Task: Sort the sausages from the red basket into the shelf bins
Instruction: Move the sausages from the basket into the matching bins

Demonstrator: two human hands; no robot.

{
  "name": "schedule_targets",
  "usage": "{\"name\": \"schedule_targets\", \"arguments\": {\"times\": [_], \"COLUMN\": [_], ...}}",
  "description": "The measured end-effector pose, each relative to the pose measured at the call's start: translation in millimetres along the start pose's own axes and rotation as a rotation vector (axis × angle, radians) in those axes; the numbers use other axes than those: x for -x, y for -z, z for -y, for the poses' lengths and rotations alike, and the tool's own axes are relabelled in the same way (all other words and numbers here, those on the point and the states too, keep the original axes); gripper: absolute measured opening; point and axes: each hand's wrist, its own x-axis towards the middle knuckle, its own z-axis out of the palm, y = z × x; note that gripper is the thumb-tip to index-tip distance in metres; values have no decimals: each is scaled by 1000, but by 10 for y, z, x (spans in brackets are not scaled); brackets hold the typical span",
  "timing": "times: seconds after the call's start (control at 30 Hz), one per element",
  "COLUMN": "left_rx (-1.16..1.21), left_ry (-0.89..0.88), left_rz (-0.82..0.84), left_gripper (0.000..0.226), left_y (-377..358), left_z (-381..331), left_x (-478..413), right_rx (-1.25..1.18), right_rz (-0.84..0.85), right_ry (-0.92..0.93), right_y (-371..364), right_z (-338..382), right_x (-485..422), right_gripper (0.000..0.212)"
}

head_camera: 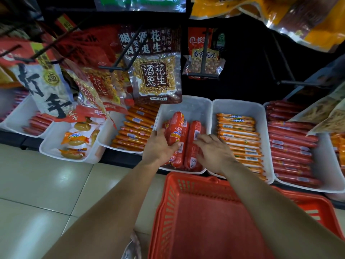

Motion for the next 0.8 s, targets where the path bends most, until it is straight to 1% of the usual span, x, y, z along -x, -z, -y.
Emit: {"name": "schedule_targets", "arguments": {"times": [0.13,0.3,0.47,0.53,0.6,0.7,0.8], "left_rx": [-17,47,40,74,78,66,97], "left_ry": [-66,-86,-96,-80,-87,-93,-80], "left_rz": [80,98,176,187,178,183,209], "left_gripper": [92,86,92,92,86,85,85], "left_y": [-34,43,98,68,30,-14,22], "left_z": [80,2,-157,-157,-125,-45,-88], "left_x": [42,-148,-468,-522,-517,-457,-569], "right_rx": [-2,-81,-83,-67,-70,-138,-195], "right_rz": [19,56,37,-8,-45,15,21], "right_ry": [-52,-118,-76,-65,-89,-143,-141], "right_y": [47,57,35,111,191,202,150], "right_z": [-38,48,-9,-68,-123,-120,-88], "right_x": [-230,-489,-444,-528,-668,-789,-778], "right_gripper": [71,82,88,82,73,68,61]}}
